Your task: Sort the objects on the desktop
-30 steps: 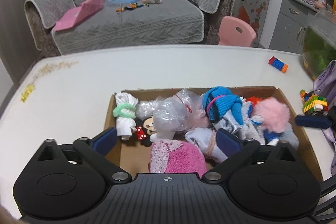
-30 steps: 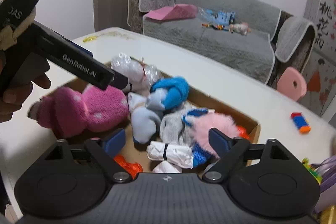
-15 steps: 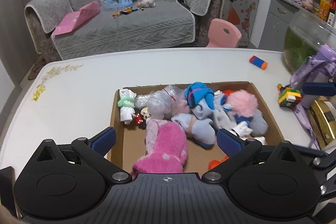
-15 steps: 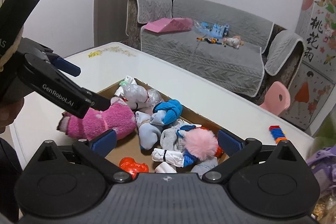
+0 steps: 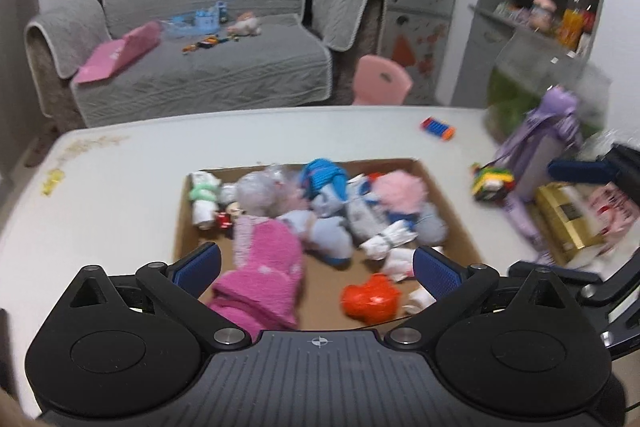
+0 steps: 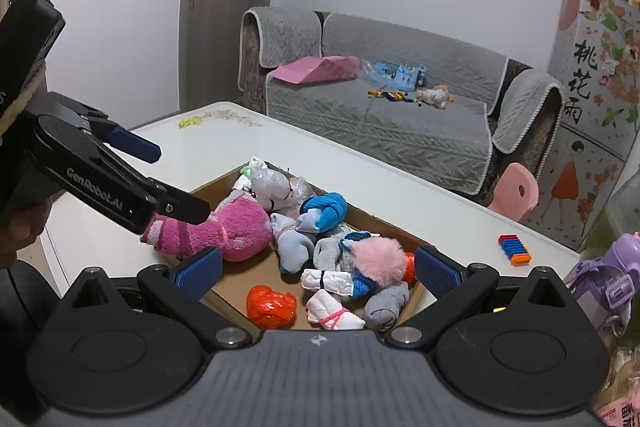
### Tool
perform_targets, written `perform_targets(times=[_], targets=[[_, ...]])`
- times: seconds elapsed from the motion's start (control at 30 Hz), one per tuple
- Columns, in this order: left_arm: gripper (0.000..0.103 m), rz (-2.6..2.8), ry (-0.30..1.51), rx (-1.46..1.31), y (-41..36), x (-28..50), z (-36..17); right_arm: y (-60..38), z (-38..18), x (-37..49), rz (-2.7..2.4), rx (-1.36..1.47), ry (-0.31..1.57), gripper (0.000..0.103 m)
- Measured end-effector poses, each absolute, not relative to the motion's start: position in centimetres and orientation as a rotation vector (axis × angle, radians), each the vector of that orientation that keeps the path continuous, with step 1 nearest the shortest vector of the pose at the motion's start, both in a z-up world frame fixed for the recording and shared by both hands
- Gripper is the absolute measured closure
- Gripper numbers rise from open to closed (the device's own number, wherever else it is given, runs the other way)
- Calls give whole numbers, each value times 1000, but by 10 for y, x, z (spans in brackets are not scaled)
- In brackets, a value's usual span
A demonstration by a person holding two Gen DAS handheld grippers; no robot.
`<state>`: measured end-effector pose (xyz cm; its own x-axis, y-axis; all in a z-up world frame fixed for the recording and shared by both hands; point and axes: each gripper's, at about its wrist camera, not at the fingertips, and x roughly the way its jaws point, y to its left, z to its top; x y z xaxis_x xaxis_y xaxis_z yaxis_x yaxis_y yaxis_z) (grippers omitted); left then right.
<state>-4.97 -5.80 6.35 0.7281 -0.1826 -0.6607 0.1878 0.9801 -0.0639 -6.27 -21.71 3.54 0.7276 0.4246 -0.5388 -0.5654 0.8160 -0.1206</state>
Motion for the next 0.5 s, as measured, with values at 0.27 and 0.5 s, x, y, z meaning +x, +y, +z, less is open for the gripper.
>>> perform_targets(times=[0.27, 0.5], targets=[[1, -173, 700, 117, -75, -64, 63, -217, 37, -73, 560, -283, 497, 1], [0, -192, 716, 52, -70, -67, 65, -215, 36, -77, 560, -287, 498, 1]])
